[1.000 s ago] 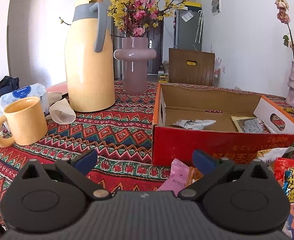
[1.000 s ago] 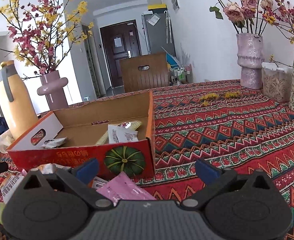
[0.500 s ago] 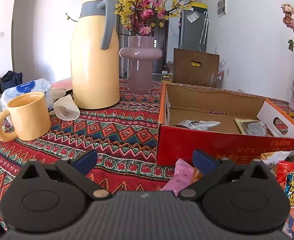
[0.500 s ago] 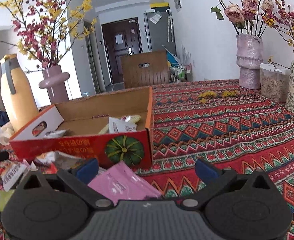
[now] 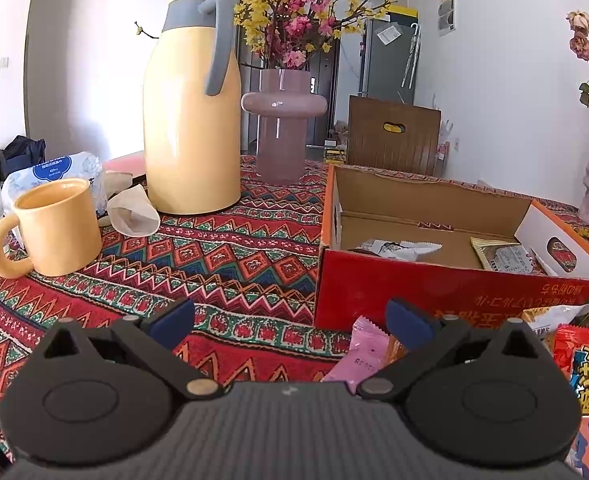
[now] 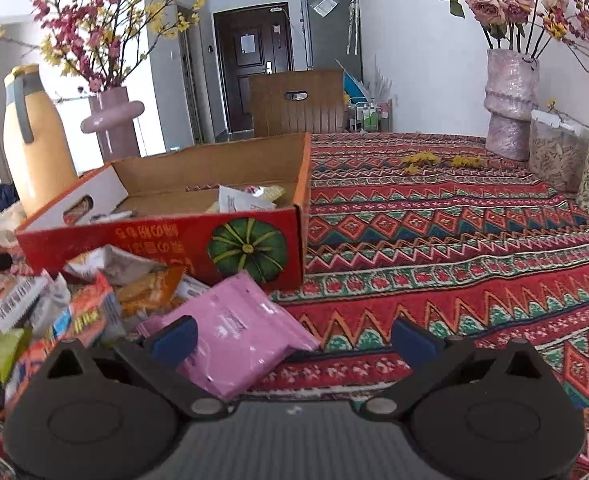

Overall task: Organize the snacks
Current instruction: 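Grasp a pink packet with the right tool while the left tool grasps a white cookie packet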

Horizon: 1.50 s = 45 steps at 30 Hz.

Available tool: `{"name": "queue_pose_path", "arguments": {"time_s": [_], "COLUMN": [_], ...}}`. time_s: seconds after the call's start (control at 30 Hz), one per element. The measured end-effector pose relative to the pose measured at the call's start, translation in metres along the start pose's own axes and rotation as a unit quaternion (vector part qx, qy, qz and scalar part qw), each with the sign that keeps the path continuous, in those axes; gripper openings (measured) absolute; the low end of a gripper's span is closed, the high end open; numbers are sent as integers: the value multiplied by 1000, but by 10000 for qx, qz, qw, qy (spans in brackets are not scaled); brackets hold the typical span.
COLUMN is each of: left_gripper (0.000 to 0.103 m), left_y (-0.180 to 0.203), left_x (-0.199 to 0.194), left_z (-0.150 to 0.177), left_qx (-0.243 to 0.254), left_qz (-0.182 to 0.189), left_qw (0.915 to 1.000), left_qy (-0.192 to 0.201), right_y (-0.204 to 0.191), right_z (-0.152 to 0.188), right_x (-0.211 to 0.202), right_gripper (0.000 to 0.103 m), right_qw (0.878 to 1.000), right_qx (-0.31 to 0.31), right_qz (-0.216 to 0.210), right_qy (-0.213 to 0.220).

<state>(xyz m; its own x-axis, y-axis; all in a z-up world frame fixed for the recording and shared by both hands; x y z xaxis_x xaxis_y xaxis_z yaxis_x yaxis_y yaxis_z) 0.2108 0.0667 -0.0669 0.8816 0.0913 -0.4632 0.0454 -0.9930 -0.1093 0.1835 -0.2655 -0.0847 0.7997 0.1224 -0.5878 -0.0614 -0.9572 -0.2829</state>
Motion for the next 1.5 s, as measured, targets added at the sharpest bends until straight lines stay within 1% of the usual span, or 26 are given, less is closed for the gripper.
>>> {"name": "queue_pose_path", "arguments": {"time_s": [0.13,0.2,0.3,0.4,0.53,0.6,0.7,0.73,0.8,0.9,1.07,1.17,1.3,1.37,1.43,1.5], "left_gripper": [103,103,103,103,103,103,103,103,103,103,103,103,103,103,103,103], "left_y": [0,0,0,0,0,0,0,0,0,0,0,0,1,2,5,13], "left_x": [0,0,0,0,0,0,0,0,0,0,0,1,-2,-5,-8,-8], "left_z": [0,1,1,1,1,2,2,2,2,1,2,2,0,-3,-6,-7], "left_qx": [-3,-8,-5,-13,-22,-31,-33,-36,-45,-45,-44,-29,12,9,13,122], "left_qz": [0,-1,5,8,16,30,37,41,49,50,51,70,194,314,517,782], "left_qw": [10000,10000,10000,10000,10000,10000,10000,10000,10000,10000,10000,9999,9996,9992,9981,9958], "left_qy": [-7,-7,-11,-8,-11,-6,-18,-22,-19,-22,-29,-114,-206,-250,-341,-466], "right_y": [-4,-5,-4,-7,-13,-14,-15,-15,-15,-14,-12,-11,-9,-8,-7,-5], "right_z": [-7,-8,-6,-7,-1,4,6,7,8,10,8,5,-3,-6,-8,-8], "right_x": [4,10,20,26,33,34,31,29,27,23,18,12,4,1,-1,-1], "right_gripper": [103,103,103,103,103,101,92,87,86,78,74,74,74,74,74,74], "right_qw": [9998,9996,9974,9948,9935,9934,9943,9945,9949,9956,9964,9969,9974,9974,9972,9969], "right_qx": [174,243,581,844,854,810,690,654,581,522,564,609,672,695,739,776], "right_qz": [-121,-78,-42,-3,162,238,330,370,385,373,286,226,143,112,80,63], "right_qy": [-35,-157,-434,-571,-729,-778,-742,-733,-730,-685,-570,-440,-229,-152,-98,-73]}}
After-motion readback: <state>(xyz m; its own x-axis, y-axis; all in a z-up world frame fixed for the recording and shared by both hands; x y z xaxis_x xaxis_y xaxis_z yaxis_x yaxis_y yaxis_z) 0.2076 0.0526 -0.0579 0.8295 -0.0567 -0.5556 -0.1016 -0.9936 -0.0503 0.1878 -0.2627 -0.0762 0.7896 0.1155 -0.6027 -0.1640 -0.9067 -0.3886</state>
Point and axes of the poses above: each gripper's, at about its wrist camera, not at the fingertips, and x roughly the way its jaws point, y to its right, z to its underside, the point moved 8 cm from there along x, roughly the way its jaws point, and after that the axes turned 10 degrees about x, right-handed, at the moved point
